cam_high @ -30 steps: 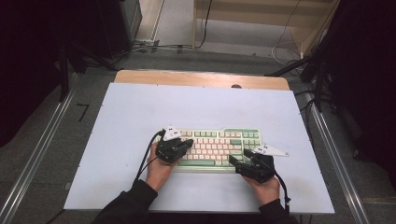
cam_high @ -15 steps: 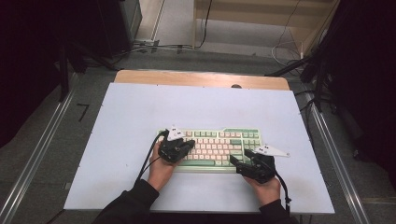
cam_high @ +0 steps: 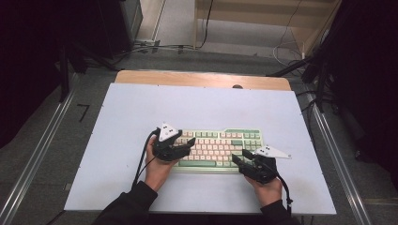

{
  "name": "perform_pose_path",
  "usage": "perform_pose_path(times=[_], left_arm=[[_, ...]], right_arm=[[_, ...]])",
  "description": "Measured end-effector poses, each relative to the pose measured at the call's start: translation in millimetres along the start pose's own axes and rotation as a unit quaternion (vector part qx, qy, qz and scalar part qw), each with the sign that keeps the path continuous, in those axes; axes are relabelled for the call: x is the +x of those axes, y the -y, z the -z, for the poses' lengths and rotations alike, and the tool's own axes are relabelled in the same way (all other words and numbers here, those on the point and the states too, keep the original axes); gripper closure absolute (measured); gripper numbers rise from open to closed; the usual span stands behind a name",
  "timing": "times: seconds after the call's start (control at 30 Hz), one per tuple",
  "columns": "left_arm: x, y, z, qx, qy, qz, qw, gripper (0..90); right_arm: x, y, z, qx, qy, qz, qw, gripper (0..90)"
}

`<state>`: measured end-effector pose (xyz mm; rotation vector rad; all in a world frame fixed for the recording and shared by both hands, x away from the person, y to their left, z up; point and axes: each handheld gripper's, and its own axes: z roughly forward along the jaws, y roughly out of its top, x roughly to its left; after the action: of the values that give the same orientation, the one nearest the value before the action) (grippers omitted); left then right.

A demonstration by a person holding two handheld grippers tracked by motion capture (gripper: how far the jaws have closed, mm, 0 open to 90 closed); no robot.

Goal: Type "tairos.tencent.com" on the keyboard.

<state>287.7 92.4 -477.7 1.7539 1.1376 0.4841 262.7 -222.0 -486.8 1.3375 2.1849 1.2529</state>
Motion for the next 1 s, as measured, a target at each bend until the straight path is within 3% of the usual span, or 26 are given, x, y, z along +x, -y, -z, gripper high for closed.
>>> perform_pose_path(times=[0.47, 0.83, 1.0], left_arm=[[17.2, 7.9, 18.2, -0.014, -0.038, 0.030, 0.9987, 35.6], [34.9, 15.6, 34.3, -0.021, -0.068, 0.064, 0.9954, 32.1], [38.2, 17.8, 37.0, -0.020, -0.072, 0.072, 0.9946, 31.2]], right_arm=[[12.6, -5.8, -12.9, 0.004, -0.028, 0.037, 0.9989, 86.3], [28.7, -10.9, -29.2, 0.025, -0.052, 0.076, 0.9954, 87.6], [32.1, -11.9, -32.9, 0.030, -0.058, 0.080, 0.9946, 87.6]])
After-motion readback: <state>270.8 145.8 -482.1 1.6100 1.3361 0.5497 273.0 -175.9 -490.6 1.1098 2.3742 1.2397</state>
